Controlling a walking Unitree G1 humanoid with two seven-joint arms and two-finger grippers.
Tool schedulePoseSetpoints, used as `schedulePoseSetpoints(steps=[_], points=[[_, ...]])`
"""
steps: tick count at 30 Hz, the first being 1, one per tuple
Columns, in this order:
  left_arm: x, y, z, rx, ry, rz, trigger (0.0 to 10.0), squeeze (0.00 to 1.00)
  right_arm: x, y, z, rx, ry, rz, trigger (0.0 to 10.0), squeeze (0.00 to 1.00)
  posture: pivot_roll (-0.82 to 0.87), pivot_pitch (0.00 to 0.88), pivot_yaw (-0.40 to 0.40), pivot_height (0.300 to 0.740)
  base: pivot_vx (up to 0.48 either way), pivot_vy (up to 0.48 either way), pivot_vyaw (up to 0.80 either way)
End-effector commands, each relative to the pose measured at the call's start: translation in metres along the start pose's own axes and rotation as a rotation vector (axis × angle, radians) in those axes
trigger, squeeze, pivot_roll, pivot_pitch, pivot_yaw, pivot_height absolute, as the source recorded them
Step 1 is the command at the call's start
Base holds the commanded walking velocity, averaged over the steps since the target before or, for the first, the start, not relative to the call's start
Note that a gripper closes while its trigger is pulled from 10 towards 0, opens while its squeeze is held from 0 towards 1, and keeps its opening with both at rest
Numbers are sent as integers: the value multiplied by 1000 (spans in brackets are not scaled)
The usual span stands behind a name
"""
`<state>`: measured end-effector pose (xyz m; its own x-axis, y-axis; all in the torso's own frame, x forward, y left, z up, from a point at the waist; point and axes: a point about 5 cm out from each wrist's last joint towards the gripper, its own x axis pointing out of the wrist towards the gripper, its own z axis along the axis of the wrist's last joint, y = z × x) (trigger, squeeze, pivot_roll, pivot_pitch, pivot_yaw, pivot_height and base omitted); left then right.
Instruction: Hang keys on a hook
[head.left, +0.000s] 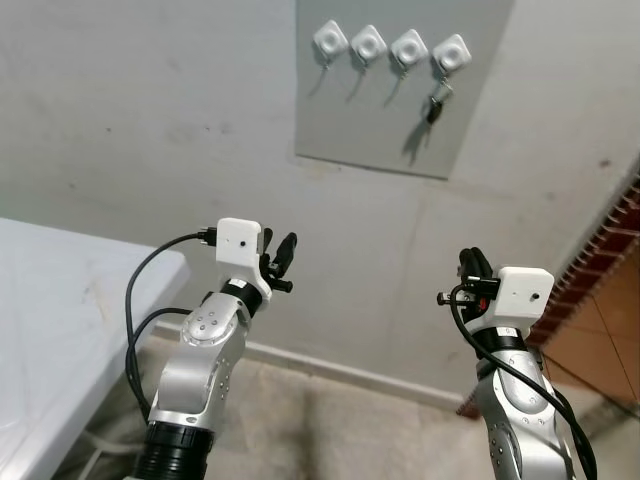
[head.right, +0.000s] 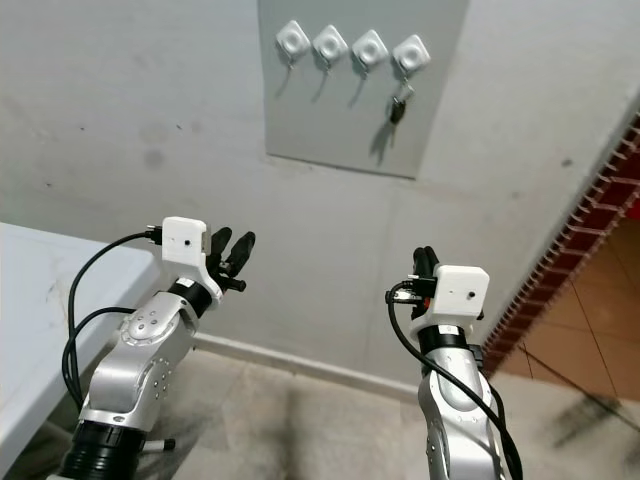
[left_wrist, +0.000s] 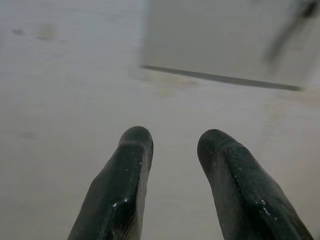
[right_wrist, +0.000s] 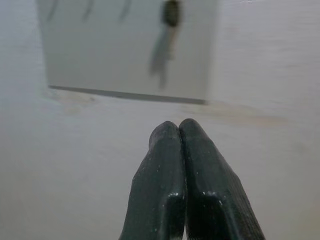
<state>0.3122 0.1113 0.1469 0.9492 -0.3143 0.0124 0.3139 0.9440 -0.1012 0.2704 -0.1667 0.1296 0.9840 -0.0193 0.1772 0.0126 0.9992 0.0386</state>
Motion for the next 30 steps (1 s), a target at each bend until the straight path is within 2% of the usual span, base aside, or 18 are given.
schedulePoseSetpoints(steps=[1,10,16,19,22,26,29,30], points=[[-1,6,2,4,6,19,10000,0,1,5,4,10,-16,17,10000,0,92,0,-29,736,480,0,0],[-1,5,2,-2,5,20,10000,0,1,7,4,12,-13,25,10000,0,93,0,-30,736,480,0,0],[-1,4,4,0,-18,48,10000,0,2,8,3,11,-8,36,10000,0,93,0,-30,736,154,0,0],[0,-1,9,-6,-46,16,10000,0,2,9,1,8,5,55,10000,0,95,0,-33,736,0,0,0],[0,-10,16,-17,-76,-67,10000,0,3,12,1,12,12,93,10000,0,95,0,-35,736,0,0,0],[1,-23,23,23,-98,-157,10000,0,7,20,11,40,-15,156,10000,0,98,0,-43,736,0,0,0],[2,-27,23,32,-102,-183,10000,0,10,22,14,39,-27,179,10000,0,98,0,-43,736,0,0,0],[4,-34,28,33,-113,-226,10000,0,16,25,23,42,-56,207,10000,0,96,0,-45,736,0,0,0]])
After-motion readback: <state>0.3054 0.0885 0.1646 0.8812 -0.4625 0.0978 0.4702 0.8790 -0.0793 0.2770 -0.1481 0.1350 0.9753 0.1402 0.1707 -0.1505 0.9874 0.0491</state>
